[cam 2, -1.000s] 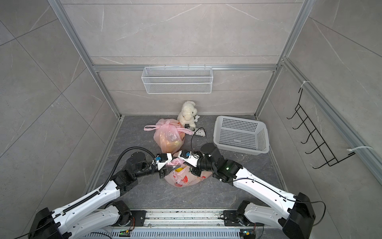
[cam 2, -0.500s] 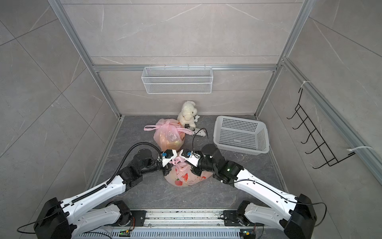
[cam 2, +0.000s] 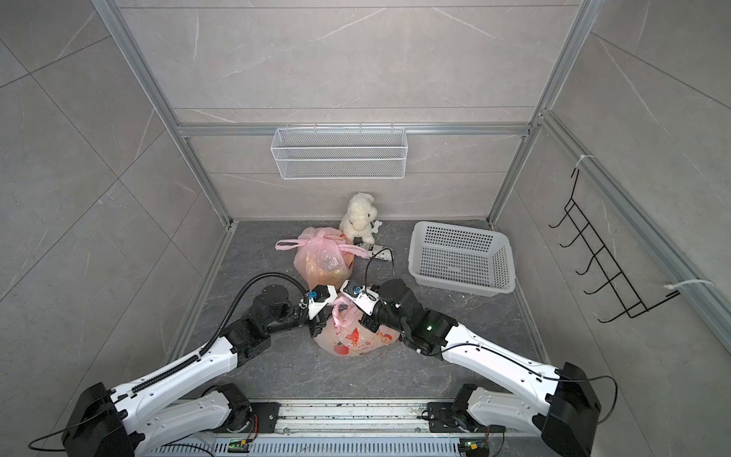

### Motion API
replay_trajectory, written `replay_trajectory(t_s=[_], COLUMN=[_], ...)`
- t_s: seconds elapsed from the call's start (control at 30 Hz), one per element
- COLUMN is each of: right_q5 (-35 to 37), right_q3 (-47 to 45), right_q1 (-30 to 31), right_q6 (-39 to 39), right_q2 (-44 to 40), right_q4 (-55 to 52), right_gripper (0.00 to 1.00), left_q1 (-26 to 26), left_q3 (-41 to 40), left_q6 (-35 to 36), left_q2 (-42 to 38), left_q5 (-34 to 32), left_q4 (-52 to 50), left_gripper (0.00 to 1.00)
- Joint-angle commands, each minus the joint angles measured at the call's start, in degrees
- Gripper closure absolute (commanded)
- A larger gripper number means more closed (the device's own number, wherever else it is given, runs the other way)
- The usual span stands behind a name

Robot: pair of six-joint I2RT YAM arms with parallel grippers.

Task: Place the banana into a plastic bag & tie a knot
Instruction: Cross the plastic bag at the center of the board.

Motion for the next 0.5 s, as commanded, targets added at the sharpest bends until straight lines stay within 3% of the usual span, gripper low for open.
replay_trajectory(t_s=[0.0, 0.33, 0.47], right_q5=[5.6, 4.4, 2.6], right_q3=[0.7, -1.6, -2.9], right_q1=[0.7, 0.8, 0.6], right_q6=[2.7, 10.2, 13.1], right_q2=[0.9, 0.8, 1.9], right_q4=[3.4, 10.3, 14.1], right_gripper=[1.0, 1.0, 1.0], left_q1=[0.1, 0.1, 0.1], left_q3=[1.8, 2.0, 2.8], left_q6=[-1.7, -4.3, -7.0], left_q2=[-1.4, -0.1, 2.0], left_q5=[0.3, 5.0, 7.3], left_q4=[0.5, 2.0, 4.8], left_gripper=[0.95, 1.0, 0.92])
